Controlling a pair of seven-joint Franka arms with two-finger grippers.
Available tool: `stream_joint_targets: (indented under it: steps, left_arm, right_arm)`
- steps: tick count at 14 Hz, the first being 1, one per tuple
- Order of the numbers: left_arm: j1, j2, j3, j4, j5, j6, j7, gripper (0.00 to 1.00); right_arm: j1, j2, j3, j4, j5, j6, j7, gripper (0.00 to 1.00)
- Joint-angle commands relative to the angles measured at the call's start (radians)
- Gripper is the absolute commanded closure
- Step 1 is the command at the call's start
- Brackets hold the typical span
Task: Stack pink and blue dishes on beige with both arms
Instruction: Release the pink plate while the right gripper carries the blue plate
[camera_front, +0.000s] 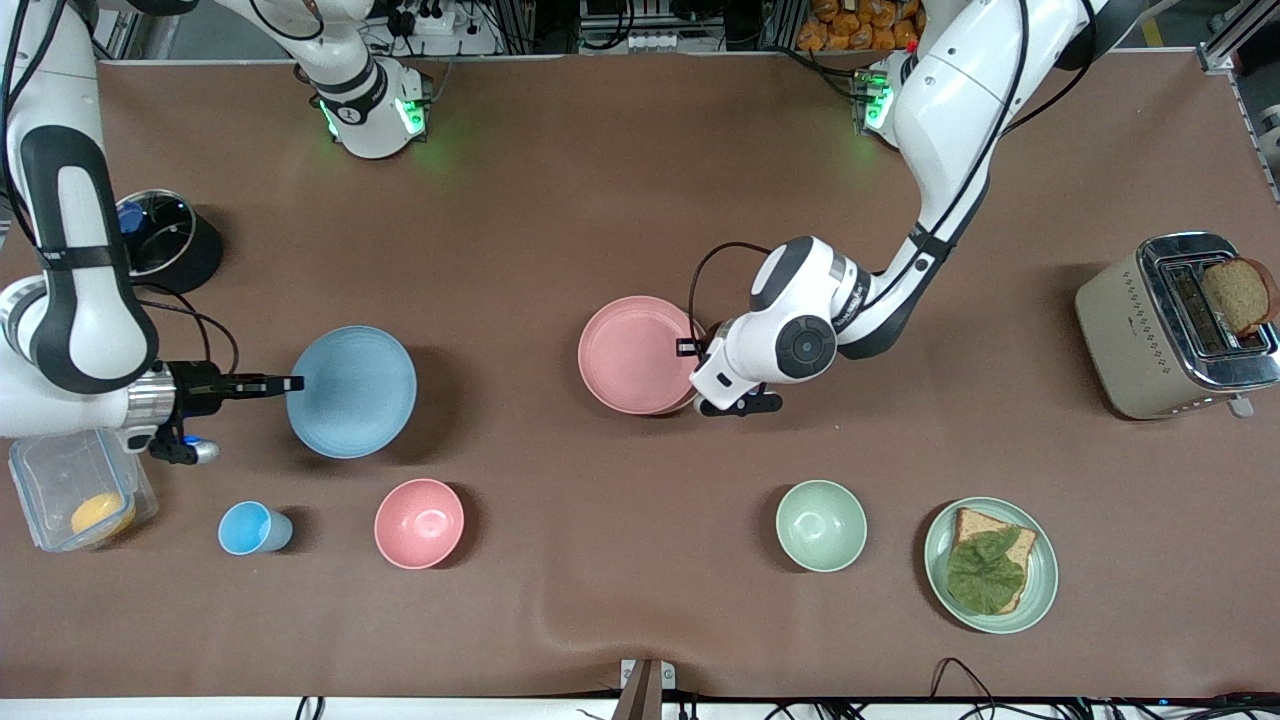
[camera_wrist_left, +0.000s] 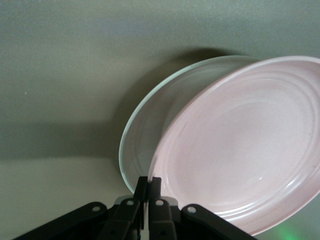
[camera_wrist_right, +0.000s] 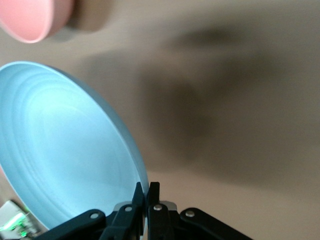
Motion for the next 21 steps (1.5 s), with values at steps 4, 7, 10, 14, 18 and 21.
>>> stream_joint_targets:
  steps: [4, 7, 10, 14, 18, 21]
  left_arm:
    - [0.003, 0.002, 0.011, -0.007, -0.008, -0.002, -0.010, 1.00]
    - [-0.001, 0.009, 0.012, -0.007, -0.008, -0.001, -0.010, 1.00]
    - [-0.001, 0.014, 0.014, -0.008, -0.008, -0.001, -0.010, 1.00]
    - [0.003, 0.005, 0.014, -0.010, -0.006, -0.011, -0.010, 0.00]
    - [0.057, -0.085, 0.021, 0.005, 0.012, -0.107, -0.002, 0.00]
    - [0.121, -0.216, 0.020, 0.007, 0.182, -0.203, 0.004, 0.00]
  right_arm:
    - [0.113, -0.026, 0.004, -0.013, 0.089, -0.003, 0.033, 1.00]
    - [0.144, -0.028, 0.004, -0.024, 0.094, 0.002, 0.056, 1.00]
    - [0.161, -0.034, 0.004, -0.044, 0.099, 0.012, 0.056, 1.00]
    - [0.172, -0.042, 0.004, -0.064, 0.103, 0.026, 0.086, 1.00]
    - [0.244, -0.054, 0.004, -0.066, 0.103, 0.054, 0.192, 1.00]
    - [0.340, -0.066, 0.004, -0.121, 0.105, 0.165, 0.316, 1.00]
